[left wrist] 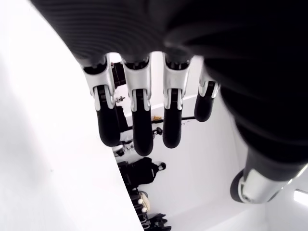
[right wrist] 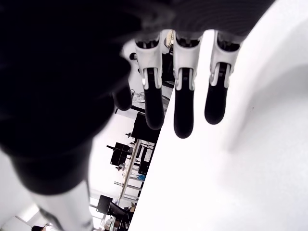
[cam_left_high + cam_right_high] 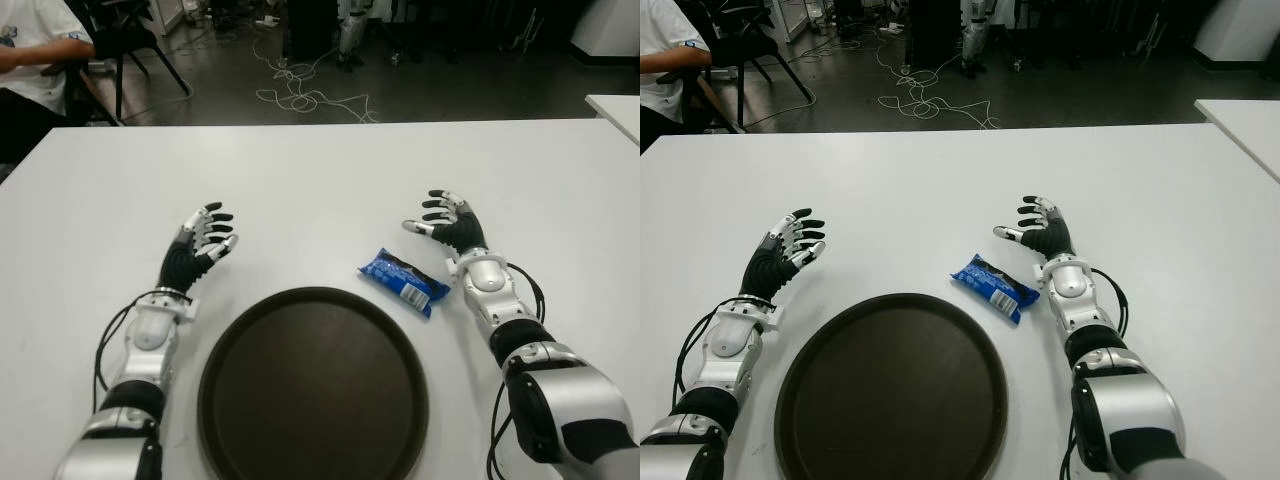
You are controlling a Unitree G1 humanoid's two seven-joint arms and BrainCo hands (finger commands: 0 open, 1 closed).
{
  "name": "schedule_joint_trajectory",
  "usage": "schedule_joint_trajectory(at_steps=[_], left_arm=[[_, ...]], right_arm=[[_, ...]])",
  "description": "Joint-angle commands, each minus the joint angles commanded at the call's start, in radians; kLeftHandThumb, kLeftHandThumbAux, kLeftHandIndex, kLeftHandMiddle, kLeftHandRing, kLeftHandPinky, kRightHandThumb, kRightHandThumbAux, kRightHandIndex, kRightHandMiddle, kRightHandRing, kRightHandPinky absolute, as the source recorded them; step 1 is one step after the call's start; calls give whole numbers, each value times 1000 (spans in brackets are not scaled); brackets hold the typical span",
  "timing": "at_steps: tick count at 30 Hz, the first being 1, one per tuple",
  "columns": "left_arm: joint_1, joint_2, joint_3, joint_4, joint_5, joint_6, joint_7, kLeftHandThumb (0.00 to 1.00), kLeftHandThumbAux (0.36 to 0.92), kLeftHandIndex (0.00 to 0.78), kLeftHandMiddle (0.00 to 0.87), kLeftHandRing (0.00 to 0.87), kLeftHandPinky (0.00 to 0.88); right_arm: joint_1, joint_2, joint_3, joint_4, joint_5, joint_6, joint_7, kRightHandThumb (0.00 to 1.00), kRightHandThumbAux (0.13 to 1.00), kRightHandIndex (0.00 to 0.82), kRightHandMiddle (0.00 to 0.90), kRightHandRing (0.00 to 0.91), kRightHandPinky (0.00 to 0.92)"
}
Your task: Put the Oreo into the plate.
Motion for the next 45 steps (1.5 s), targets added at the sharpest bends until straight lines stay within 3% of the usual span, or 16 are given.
schedule_joint_trajectory(at_steps=[5, 16, 27, 39, 45], left_arm=[[23, -7, 1, -65, -21, 58, -22, 113, 591, 149, 254, 256, 256], [136, -36, -12, -344, -69, 217, -67, 130, 610, 137, 240, 241, 242], [192, -55, -10, -492, -57, 283, -29, 122, 603, 122, 230, 235, 236], [202, -70, 10, -558, -41, 358, 63, 170, 632, 105, 213, 213, 214], [164, -61, 24, -476, -33, 353, 90, 179, 646, 106, 215, 216, 232]], right_arm=[[3, 0, 0, 0, 1, -7, -2, 29, 844, 233, 304, 327, 343], [2, -1, 7, -2, -3, 0, -16, 21, 855, 222, 300, 321, 344], [-1, -3, 12, 0, -5, 11, -21, 6, 846, 220, 295, 318, 341], [-2, -3, 9, 6, -2, 4, -15, 0, 842, 229, 299, 322, 343], [-3, -3, 9, 7, -3, 4, -15, 5, 858, 232, 301, 323, 340]])
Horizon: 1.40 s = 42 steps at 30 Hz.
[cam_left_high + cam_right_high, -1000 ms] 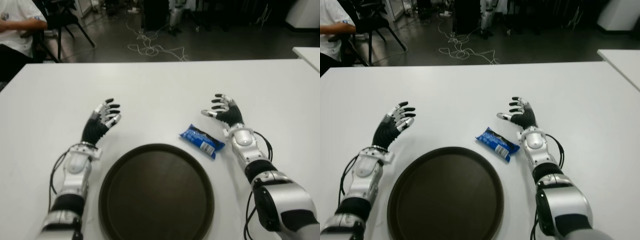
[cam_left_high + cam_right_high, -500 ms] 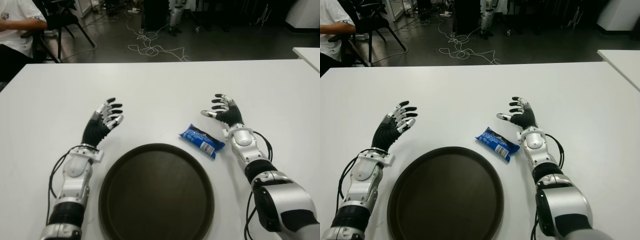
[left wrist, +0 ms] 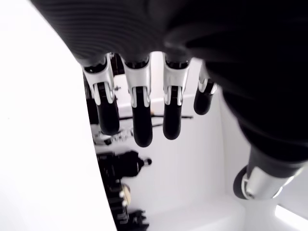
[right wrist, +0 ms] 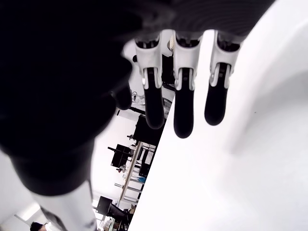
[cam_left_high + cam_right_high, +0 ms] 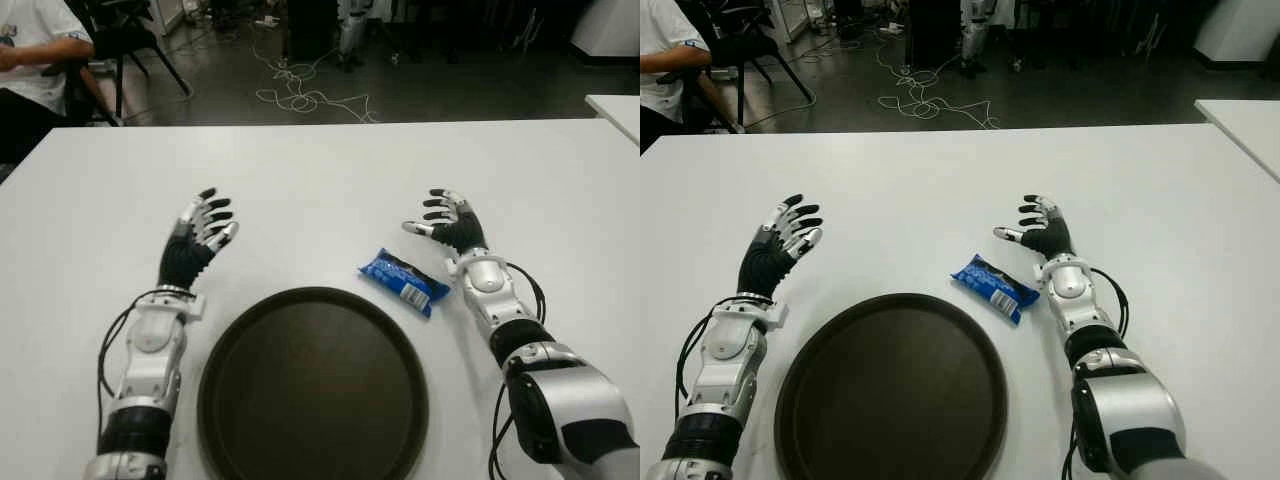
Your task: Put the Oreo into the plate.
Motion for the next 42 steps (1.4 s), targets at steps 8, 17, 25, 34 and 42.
schedule_joint_trajectory(at_steps=[8, 17, 25, 34, 42], left_arm=[[-43, 15, -3, 133, 38, -56, 29, 160, 648, 119, 216, 213, 208], [-79, 31, -1, 217, 65, -86, 43, 152, 653, 135, 217, 215, 201], [-96, 38, -1, 264, 67, -114, 47, 146, 646, 139, 227, 221, 192], [-121, 39, -1, 324, 67, -144, 56, 136, 648, 152, 232, 218, 175], [-141, 40, 3, 377, 65, -168, 57, 151, 636, 147, 230, 224, 192]], right_arm=[[-3, 0, 7, 0, -8, 8, -5, 6, 851, 227, 301, 319, 331], [4, 0, 15, -14, -15, -11, -5, 0, 832, 208, 287, 308, 322], [53, -64, 106, -154, -161, -92, -131, 0, 814, 182, 256, 276, 300], [215, -176, 145, -602, -348, -12, -204, 0, 751, 150, 224, 262, 293], [352, -217, 119, -981, -458, 158, -169, 0, 742, 157, 234, 269, 293]])
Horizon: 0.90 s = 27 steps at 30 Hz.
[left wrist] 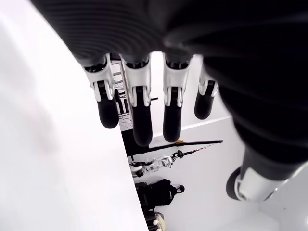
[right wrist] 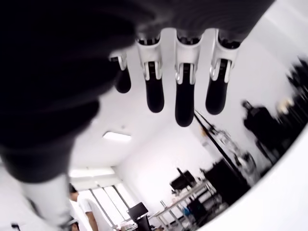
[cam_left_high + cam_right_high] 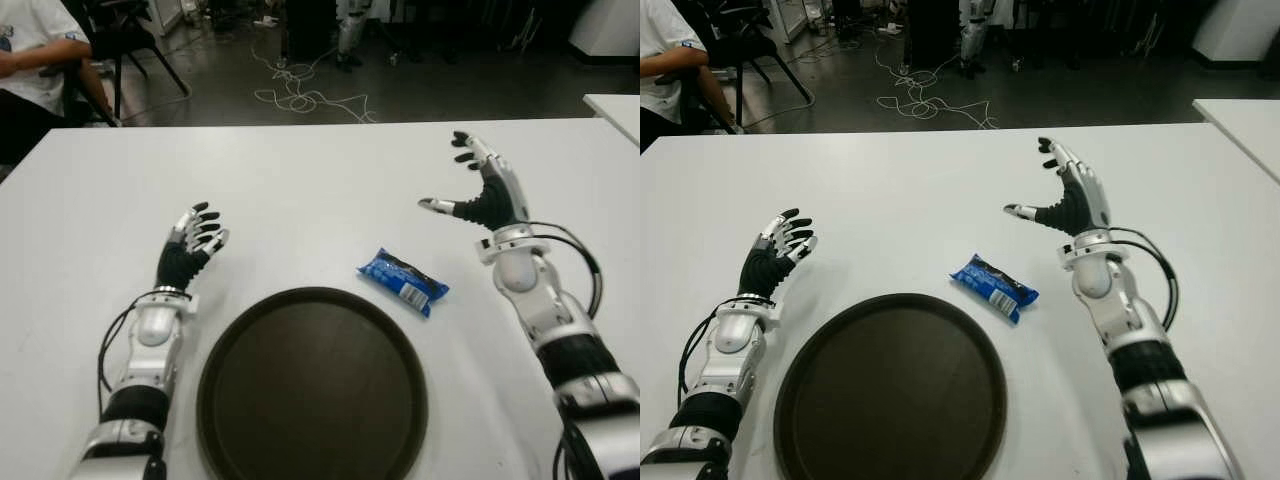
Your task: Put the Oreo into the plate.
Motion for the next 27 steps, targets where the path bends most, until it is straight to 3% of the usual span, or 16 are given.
schedule_joint_trajectory(at_steps=[3, 5, 7, 9, 14, 27], left_arm=[[-1, -2, -1, 1, 0, -3, 1, 152, 634, 145, 228, 222, 189], [0, -4, -2, -9, 0, -5, 3, 158, 635, 145, 232, 220, 183], [1, -5, -3, -11, 2, -9, 6, 162, 632, 147, 236, 221, 180], [1, -5, -4, -11, 5, -13, 9, 161, 623, 144, 238, 223, 178], [-2, -1, -9, -1, 13, -28, 14, 165, 621, 145, 236, 221, 177], [-9, 9, -15, 22, 28, -51, 27, 162, 609, 139, 226, 223, 199]], right_arm=[[31, -8, -8, -64, -9, 29, 19, 0, 751, 162, 235, 271, 297], [82, -24, -15, -163, -22, 66, 64, 0, 774, 171, 238, 270, 286], [144, -51, -14, -285, -51, 138, 157, 0, 793, 174, 231, 256, 246], [178, -79, -8, -365, -83, 208, 251, 0, 803, 167, 218, 230, 188], [216, -117, 24, -429, -153, 297, 383, 0, 781, 133, 192, 188, 114], [273, -120, 121, -523, -267, 408, 541, 0, 734, 93, 155, 151, 90]])
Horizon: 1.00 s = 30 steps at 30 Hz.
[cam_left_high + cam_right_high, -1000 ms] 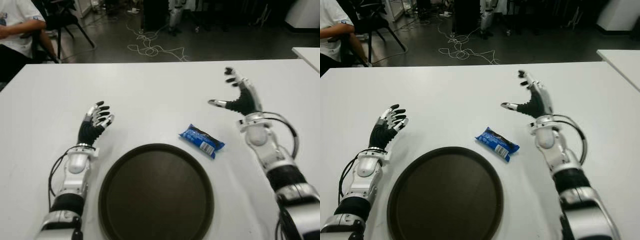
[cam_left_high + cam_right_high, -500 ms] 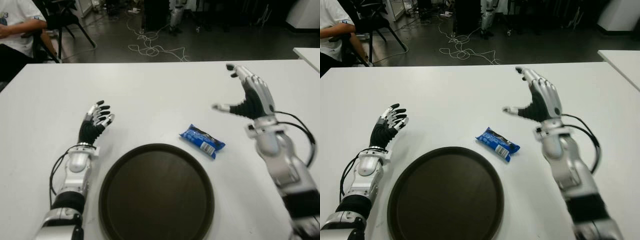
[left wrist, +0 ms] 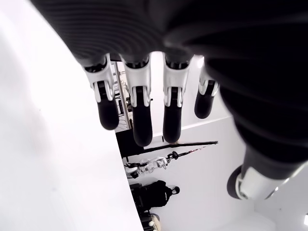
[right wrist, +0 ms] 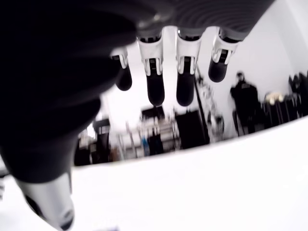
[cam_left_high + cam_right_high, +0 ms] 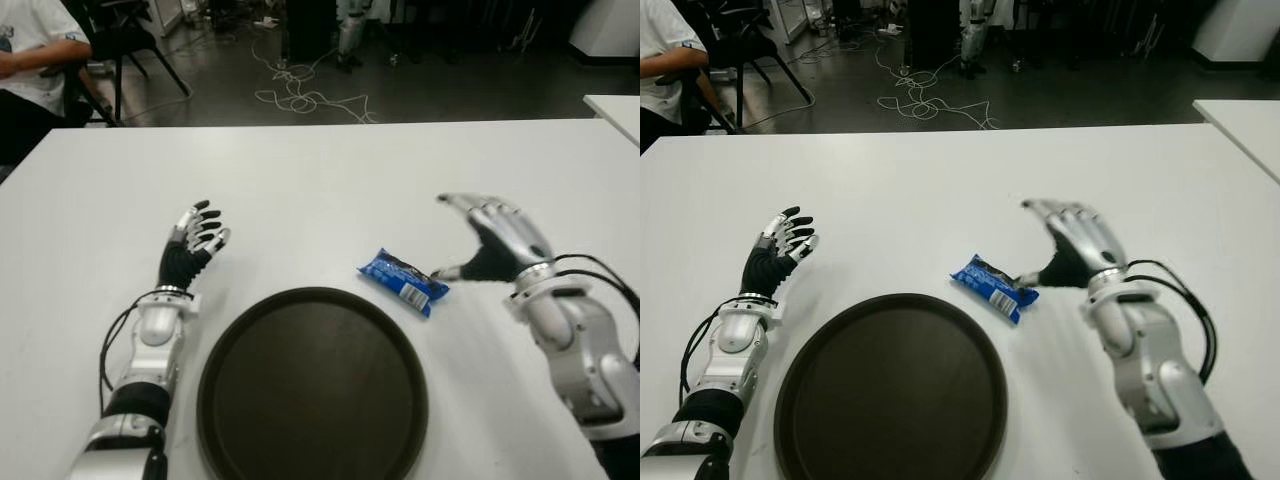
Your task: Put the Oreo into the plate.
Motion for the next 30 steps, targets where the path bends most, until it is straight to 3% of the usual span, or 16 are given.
schedule_joint_trajectory(at_steps=[7, 11, 15, 24, 30], left_arm=[[0, -3, 1, -11, -7, 12, -3, 151, 610, 140, 236, 216, 146], [1, -3, 0, -15, -5, 13, -2, 148, 624, 141, 242, 223, 169], [2, -1, -4, -17, 1, 6, -1, 141, 641, 145, 245, 230, 182], [4, 0, -7, -15, 2, -20, -8, 120, 657, 147, 247, 229, 177], [2, 3, -10, -7, 7, -39, -7, 108, 632, 150, 251, 234, 175]], right_arm=[[23, 35, 94, -18, -115, 43, 39, 0, 784, 91, 133, 121, 81], [-9, 60, 142, 67, -175, 59, 21, 0, 832, 79, 118, 98, 74], [-6, 66, 157, 48, -232, 87, 45, 0, 863, 56, 95, 70, 62], [4, 113, 198, 68, -318, 129, 28, 0, 877, 7, 17, 10, 18], [-2, 134, 221, 107, -356, 131, 3, 0, 878, 0, 1, 0, 1]])
